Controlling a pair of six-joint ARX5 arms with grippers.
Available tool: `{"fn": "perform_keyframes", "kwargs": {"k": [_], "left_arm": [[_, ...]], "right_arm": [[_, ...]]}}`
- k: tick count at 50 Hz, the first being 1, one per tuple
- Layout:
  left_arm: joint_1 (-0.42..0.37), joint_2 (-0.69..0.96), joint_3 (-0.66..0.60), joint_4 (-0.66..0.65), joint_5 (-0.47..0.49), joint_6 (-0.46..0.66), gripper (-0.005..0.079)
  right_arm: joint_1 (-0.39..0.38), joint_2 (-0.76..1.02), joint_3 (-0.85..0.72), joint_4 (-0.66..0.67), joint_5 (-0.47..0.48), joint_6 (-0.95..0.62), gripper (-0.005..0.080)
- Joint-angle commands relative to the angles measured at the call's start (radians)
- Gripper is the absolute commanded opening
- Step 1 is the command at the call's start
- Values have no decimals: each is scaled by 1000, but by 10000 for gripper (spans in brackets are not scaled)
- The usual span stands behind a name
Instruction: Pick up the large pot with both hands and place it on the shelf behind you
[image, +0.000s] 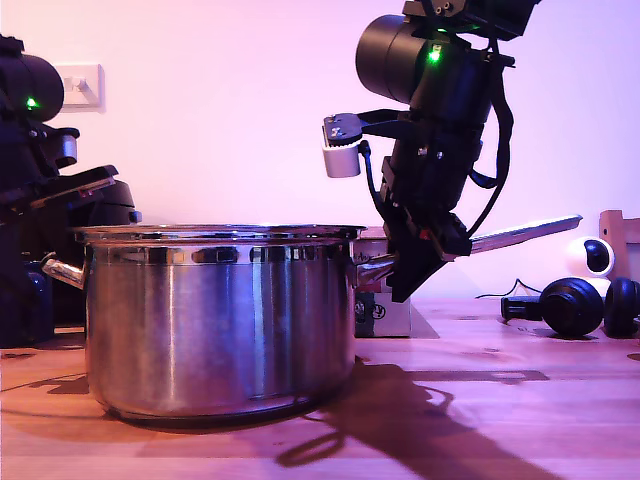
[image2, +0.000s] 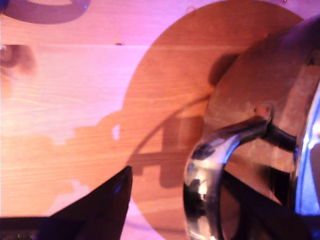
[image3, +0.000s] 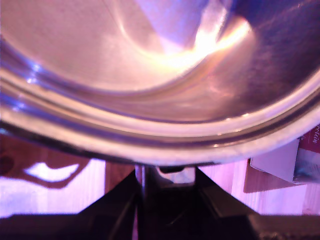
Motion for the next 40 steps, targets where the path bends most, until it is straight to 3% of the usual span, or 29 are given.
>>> {"fn": "perform_keyframes", "kwargs": {"k": [1, 10, 25, 32, 40], "left_arm": [[-4, 13, 7, 0, 4, 4, 444], [-10, 13, 7, 4, 9, 4, 431], [-11, 13, 7, 3, 11, 5, 81], [-11, 13, 7, 3, 18, 13, -22], [-11, 13, 9, 1, 18, 37, -24]], "right_arm": [[21, 6, 6, 4, -8, 9, -13], [28, 6, 6, 3, -4, 8, -13], [31, 6, 6, 6, 15, 8, -13], [31, 6, 6, 6, 18, 9, -13], [31, 6, 6, 7, 26, 9, -13]]}}
